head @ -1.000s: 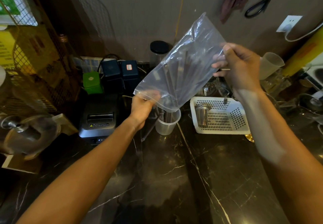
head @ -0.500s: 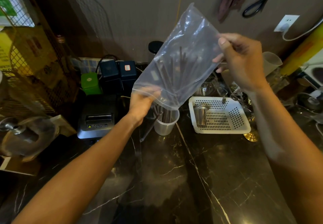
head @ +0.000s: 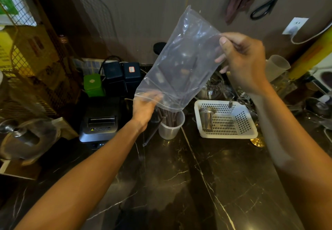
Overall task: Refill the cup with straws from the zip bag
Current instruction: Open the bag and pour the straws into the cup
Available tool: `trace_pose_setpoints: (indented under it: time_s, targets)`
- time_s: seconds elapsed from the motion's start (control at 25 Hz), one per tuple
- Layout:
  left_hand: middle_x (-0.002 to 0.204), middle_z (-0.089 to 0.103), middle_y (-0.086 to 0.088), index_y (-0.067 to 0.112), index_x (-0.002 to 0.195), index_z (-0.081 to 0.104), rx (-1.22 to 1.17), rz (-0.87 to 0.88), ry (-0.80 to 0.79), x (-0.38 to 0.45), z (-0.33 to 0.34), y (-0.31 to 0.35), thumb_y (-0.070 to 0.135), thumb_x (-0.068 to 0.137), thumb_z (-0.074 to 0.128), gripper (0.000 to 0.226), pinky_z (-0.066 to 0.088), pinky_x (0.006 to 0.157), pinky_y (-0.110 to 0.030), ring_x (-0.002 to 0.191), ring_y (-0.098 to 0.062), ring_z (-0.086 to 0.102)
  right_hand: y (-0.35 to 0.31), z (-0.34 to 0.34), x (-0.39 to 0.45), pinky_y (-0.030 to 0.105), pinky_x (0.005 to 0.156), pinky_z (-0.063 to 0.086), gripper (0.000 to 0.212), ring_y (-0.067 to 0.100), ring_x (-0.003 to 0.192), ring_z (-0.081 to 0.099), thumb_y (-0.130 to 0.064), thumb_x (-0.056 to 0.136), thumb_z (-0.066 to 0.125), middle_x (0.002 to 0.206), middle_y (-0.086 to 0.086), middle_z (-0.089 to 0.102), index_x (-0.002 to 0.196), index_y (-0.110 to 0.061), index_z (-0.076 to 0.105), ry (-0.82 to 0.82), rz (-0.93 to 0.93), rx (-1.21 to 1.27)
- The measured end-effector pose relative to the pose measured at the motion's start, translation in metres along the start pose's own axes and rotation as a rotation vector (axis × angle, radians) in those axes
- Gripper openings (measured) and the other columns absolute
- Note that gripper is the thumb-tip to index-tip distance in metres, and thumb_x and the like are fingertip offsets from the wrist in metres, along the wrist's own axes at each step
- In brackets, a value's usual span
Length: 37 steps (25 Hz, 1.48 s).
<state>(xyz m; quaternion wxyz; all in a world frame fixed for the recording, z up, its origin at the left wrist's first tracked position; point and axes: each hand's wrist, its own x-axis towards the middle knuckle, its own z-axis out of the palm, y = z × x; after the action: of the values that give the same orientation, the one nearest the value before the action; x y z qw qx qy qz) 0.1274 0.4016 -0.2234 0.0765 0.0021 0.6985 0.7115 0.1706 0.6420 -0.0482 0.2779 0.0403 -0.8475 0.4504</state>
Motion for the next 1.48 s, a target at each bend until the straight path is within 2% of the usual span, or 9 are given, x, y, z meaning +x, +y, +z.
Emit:
trace_pose_setpoints:
  time_s: [0.24, 0.36, 0.52, 0.64, 0.8, 1.04, 1.2, 1.4, 1.48]
  targets:
    - [0.113, 0.076, -0.004, 0.017, 0.108, 0.077, 0.031, 0.038, -0.039, -0.003, 0.001, 0.003, 0.019, 0.096, 0.069, 0.014, 0.059, 0.098, -0.046, 0.108, -0.021, 0.073, -0.002, -0.003, -0.001, 0.026, 0.05, 0.055, 0.017, 0.014, 0.067, 0.07, -0.027, 0.107, 0.057, 0.09, -0.011, 0.074, 0.117, -0.027, 0.071, -0.006, 0.002, -0.028]
    - [0.113, 0.076, -0.005, 0.011, 0.112, 0.077, 0.06, 0.084, -0.044, -0.005, 0.001, 0.008, 0.017, 0.097, 0.069, 0.018, 0.061, 0.095, -0.043, 0.106, -0.022, 0.074, -0.004, -0.004, -0.003, 0.028, 0.05, 0.056, 0.018, 0.017, 0.067, 0.07, -0.026, 0.107, 0.056, 0.089, -0.006, 0.073, 0.116, -0.025, 0.071, 0.009, -0.02, -0.047]
    - [0.114, 0.076, -0.007, 0.006, 0.116, 0.075, 0.029, 0.079, -0.017, -0.002, -0.006, 0.012, 0.015, 0.097, 0.068, 0.022, 0.063, 0.09, -0.037, 0.106, -0.023, 0.074, -0.003, -0.007, -0.003, 0.039, 0.052, 0.058, 0.017, 0.024, 0.063, 0.069, -0.026, 0.108, 0.055, 0.081, -0.001, 0.072, 0.117, -0.024, 0.07, 0.018, -0.01, -0.09]
    - [0.113, 0.074, -0.006, 0.006, 0.115, 0.073, 0.041, 0.06, -0.002, -0.005, -0.008, 0.008, 0.015, 0.098, 0.067, 0.021, 0.063, 0.084, -0.027, 0.105, -0.021, 0.073, -0.002, -0.006, -0.005, 0.045, 0.056, 0.06, 0.018, 0.028, 0.067, 0.071, -0.027, 0.108, 0.055, 0.089, 0.012, 0.074, 0.116, -0.024, 0.071, 0.023, -0.02, -0.098]
    - [0.112, 0.076, -0.008, 0.009, 0.112, 0.074, 0.044, 0.049, -0.012, -0.012, -0.008, 0.002, 0.018, 0.096, 0.069, 0.019, 0.063, 0.088, -0.035, 0.104, -0.023, 0.074, -0.005, -0.007, -0.004, 0.047, 0.071, 0.062, 0.022, 0.016, 0.067, 0.069, -0.027, 0.107, 0.054, 0.082, 0.007, 0.073, 0.117, -0.022, 0.073, 0.023, -0.075, -0.153]
    - [0.11, 0.075, -0.01, 0.006, 0.104, 0.075, -0.041, 0.095, -0.012, -0.012, -0.005, 0.016, 0.008, 0.095, 0.069, 0.011, 0.063, 0.083, -0.031, 0.099, -0.021, 0.074, -0.008, -0.012, 0.001, 0.053, 0.063, 0.06, 0.028, 0.022, 0.066, 0.07, -0.026, 0.107, 0.055, 0.096, 0.008, 0.076, 0.121, -0.012, 0.074, 0.054, -0.088, -0.106]
    - [0.099, 0.075, 0.007, 0.019, 0.099, 0.075, -0.026, 0.127, 0.014, -0.013, -0.003, 0.024, 0.01, 0.094, 0.072, 0.011, 0.06, 0.08, -0.018, 0.09, 0.0, 0.074, -0.014, -0.016, 0.008, 0.056, 0.059, 0.057, 0.028, 0.023, 0.066, 0.072, -0.03, 0.107, 0.055, 0.091, 0.009, 0.076, 0.117, -0.013, 0.075, 0.066, -0.118, -0.122]
    - [0.106, 0.076, 0.001, 0.011, 0.108, 0.076, -0.029, 0.151, 0.042, -0.008, -0.006, 0.028, 0.013, 0.094, 0.072, 0.014, 0.061, 0.086, -0.024, 0.099, -0.009, 0.074, -0.02, -0.017, 0.007, 0.055, 0.066, 0.059, 0.03, 0.024, 0.071, 0.074, -0.033, 0.107, 0.054, 0.089, 0.011, 0.076, 0.12, -0.015, 0.075, 0.076, -0.144, -0.133]
    - [0.107, 0.076, -0.001, 0.007, 0.111, 0.075, -0.013, 0.157, 0.023, -0.01, -0.006, 0.029, 0.013, 0.095, 0.071, 0.018, 0.061, 0.081, -0.021, 0.096, -0.005, 0.075, -0.024, -0.018, 0.008, 0.054, 0.067, 0.06, 0.028, 0.025, 0.071, 0.073, -0.033, 0.107, 0.055, 0.086, 0.007, 0.075, 0.12, -0.018, 0.074, 0.085, -0.136, -0.107]
